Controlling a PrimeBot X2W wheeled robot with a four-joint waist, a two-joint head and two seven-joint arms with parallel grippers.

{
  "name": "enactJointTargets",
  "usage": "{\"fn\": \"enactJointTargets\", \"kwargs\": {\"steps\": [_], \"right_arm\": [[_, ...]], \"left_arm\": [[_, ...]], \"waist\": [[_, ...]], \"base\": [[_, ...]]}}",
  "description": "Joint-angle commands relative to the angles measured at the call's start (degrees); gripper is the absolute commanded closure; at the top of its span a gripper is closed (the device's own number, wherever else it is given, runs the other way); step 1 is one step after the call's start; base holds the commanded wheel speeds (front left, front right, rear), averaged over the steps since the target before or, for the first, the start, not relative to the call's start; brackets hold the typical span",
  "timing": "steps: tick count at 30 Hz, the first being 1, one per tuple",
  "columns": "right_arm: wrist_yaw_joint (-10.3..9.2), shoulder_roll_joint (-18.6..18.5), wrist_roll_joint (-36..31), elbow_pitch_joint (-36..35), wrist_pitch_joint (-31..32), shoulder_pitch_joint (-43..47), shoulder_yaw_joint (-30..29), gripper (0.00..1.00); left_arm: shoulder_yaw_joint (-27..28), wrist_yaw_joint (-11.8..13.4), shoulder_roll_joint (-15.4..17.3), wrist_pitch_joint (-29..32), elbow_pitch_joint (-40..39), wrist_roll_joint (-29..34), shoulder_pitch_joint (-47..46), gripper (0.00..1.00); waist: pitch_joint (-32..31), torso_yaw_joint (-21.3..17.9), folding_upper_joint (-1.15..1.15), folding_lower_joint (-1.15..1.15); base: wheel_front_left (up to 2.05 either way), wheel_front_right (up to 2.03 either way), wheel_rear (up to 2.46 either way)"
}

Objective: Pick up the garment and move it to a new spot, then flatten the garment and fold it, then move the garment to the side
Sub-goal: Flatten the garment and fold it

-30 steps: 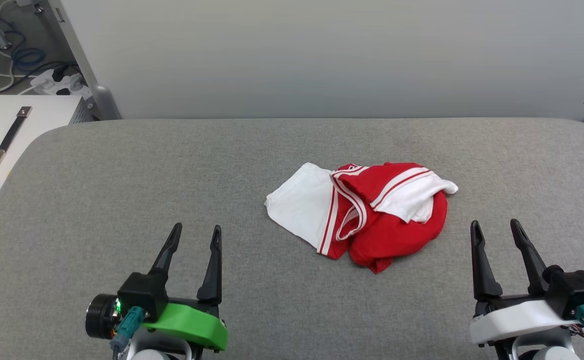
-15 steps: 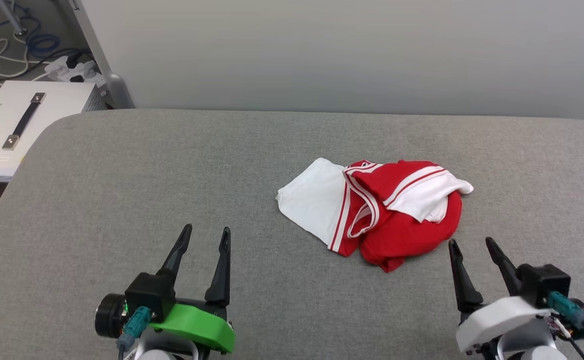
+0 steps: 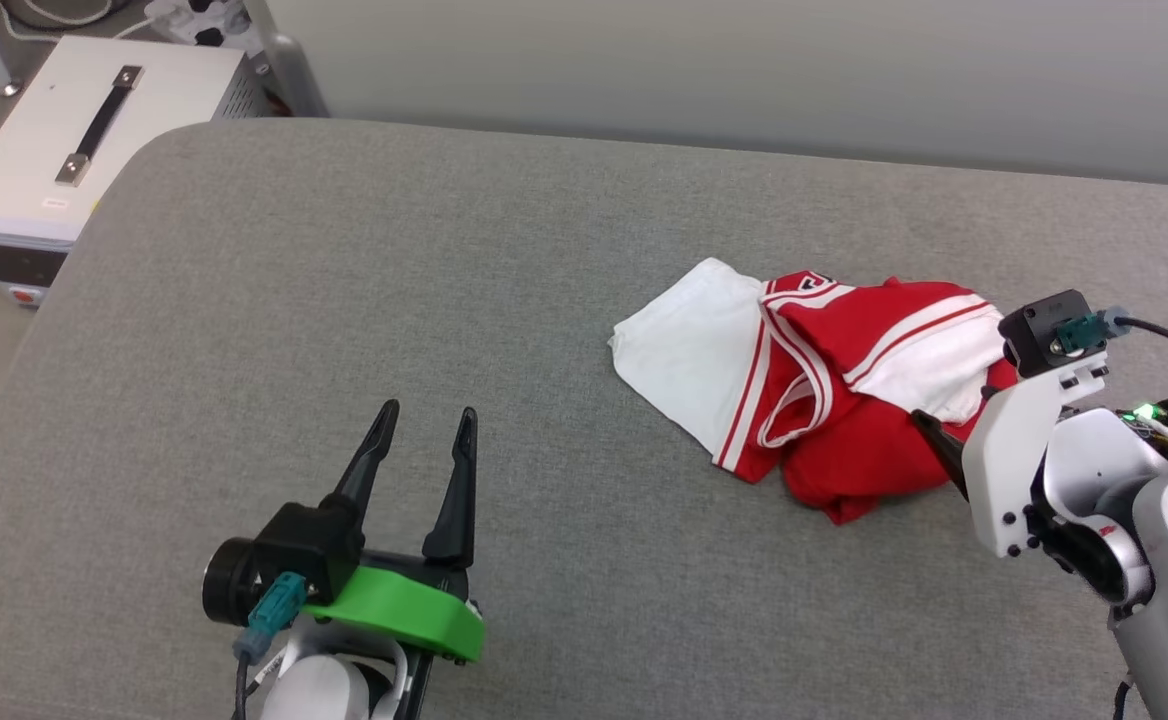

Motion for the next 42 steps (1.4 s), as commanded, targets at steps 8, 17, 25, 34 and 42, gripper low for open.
{"fn": "enactJointTargets", "kwargs": {"steps": [8, 17, 25, 34, 42], "right_arm": [[-0.05, -6.4, 0.0, 2.4, 5.0, -6.3, 6.3, 0.00], [-0.05, -8.6, 0.2, 7.5, 1.1, -10.3, 10.8, 0.00], [-0.05, -8.2, 0.9, 9.3, -3.6, -11.3, 12.2, 1.00], [-0.05, -8.8, 2.2, 4.9, -9.5, -6.6, 10.1, 1.00], [-0.05, -6.5, 0.7, -0.3, -18.7, 10.2, -5.0, 1.00]], "left_arm": [[-1.3, 0.7, -0.4, -0.3, -0.4, -1.9, -3.4, 0.00], [-1.9, 1.6, -0.4, -0.3, 0.0, -2.5, -4.5, 0.00], [-2.2, 1.8, -0.4, -0.3, 0.9, -2.4, -4.3, 0.00], [-0.6, 1.4, -0.4, -0.3, 1.6, -1.2, -1.6, 0.00], [0.5, 1.2, -0.4, -0.3, 1.3, -0.7, 1.0, 0.00]], "waist": [[5.8, 5.5, 0.00, 0.00], [7.5, 6.8, 0.00, 0.00], [5.9, 5.3, 0.00, 0.00], [-0.2, 0.7, 0.00, 0.00], [-2.8, -4.6, 0.00, 0.00]], "base": [[0.00, 0.00, 0.00], [0.00, 0.00, 0.00], [0.00, 0.00, 0.00], [0.00, 0.00, 0.00], [0.00, 0.00, 0.00]]}}
